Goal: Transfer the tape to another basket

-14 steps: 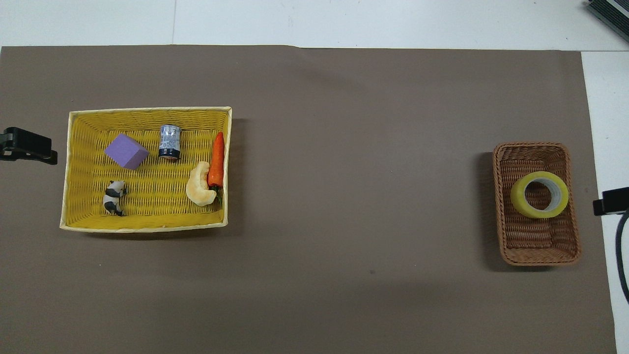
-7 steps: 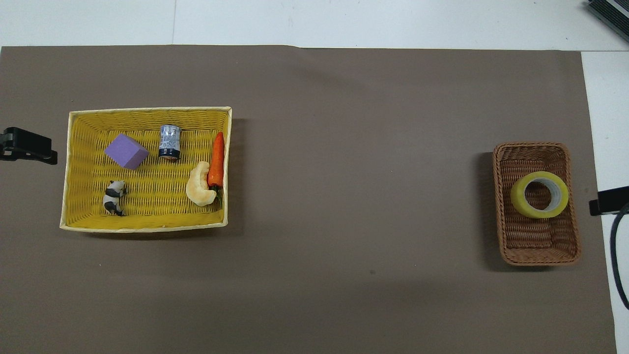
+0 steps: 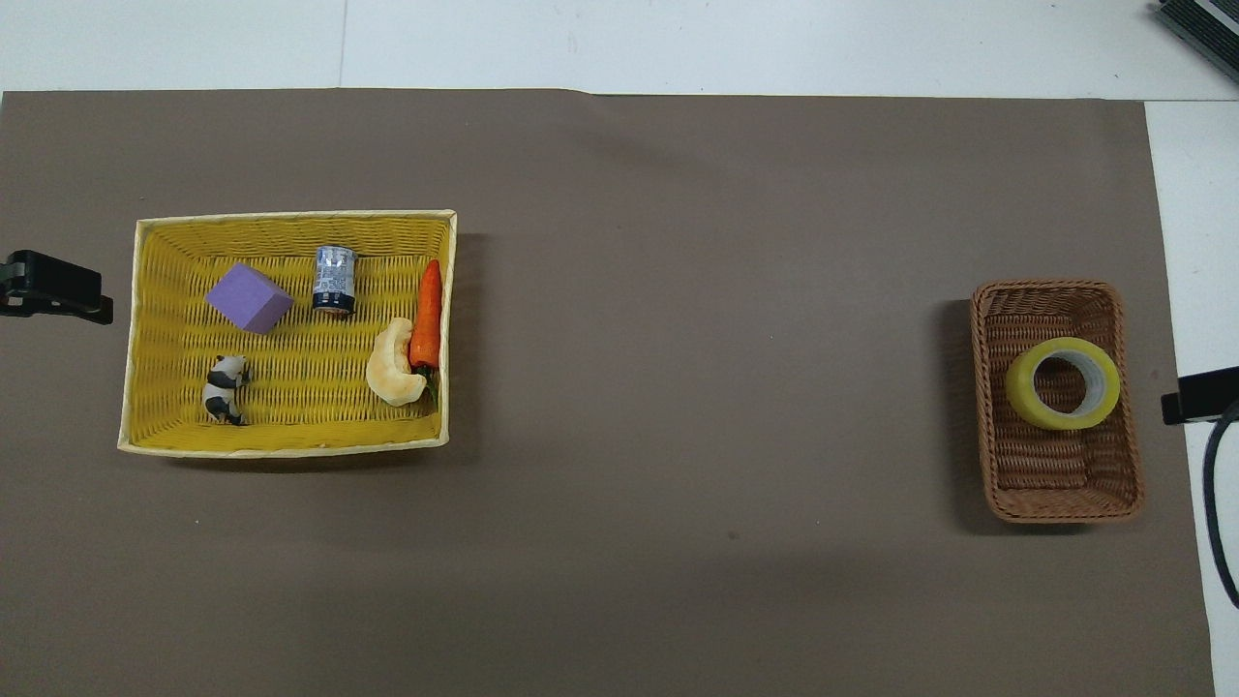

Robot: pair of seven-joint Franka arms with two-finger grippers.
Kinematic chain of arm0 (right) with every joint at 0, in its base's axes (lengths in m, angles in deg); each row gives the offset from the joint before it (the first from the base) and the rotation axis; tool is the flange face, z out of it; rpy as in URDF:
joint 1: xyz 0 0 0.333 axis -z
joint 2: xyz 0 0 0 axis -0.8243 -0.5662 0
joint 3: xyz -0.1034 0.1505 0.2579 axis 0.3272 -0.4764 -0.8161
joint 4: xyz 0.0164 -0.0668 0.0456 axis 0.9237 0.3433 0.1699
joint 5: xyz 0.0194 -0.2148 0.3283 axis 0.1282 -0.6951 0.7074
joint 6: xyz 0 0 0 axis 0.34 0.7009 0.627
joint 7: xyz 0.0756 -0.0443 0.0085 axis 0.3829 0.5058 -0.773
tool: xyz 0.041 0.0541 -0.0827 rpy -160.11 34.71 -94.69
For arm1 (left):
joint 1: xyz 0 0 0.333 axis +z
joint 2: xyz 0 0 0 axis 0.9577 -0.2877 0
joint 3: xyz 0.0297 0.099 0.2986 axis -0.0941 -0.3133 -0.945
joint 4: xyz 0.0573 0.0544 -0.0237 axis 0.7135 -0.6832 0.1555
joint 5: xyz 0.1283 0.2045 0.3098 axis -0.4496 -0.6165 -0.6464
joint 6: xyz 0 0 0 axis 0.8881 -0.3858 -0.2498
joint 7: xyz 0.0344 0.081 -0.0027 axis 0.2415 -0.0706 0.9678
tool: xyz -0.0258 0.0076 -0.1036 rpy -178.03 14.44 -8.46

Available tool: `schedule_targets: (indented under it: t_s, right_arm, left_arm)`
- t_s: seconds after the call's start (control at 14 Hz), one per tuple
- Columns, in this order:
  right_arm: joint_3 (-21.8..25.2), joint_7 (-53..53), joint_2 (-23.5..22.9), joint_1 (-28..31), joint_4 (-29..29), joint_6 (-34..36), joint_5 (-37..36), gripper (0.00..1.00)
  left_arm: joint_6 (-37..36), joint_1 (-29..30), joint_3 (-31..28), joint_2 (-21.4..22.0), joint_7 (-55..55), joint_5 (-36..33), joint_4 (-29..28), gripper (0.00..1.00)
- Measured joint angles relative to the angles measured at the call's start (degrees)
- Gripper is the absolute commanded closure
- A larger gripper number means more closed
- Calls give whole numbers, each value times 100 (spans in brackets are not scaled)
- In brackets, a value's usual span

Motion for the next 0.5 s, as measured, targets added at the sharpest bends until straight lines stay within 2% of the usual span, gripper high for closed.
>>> schedule_targets:
  t_s: [0.5]
  right_arm:
    - [-2, -80, 0, 0, 27, -72, 1, 0]
  left_arm:
    - [0, 0, 0, 0, 0, 0, 0, 0]
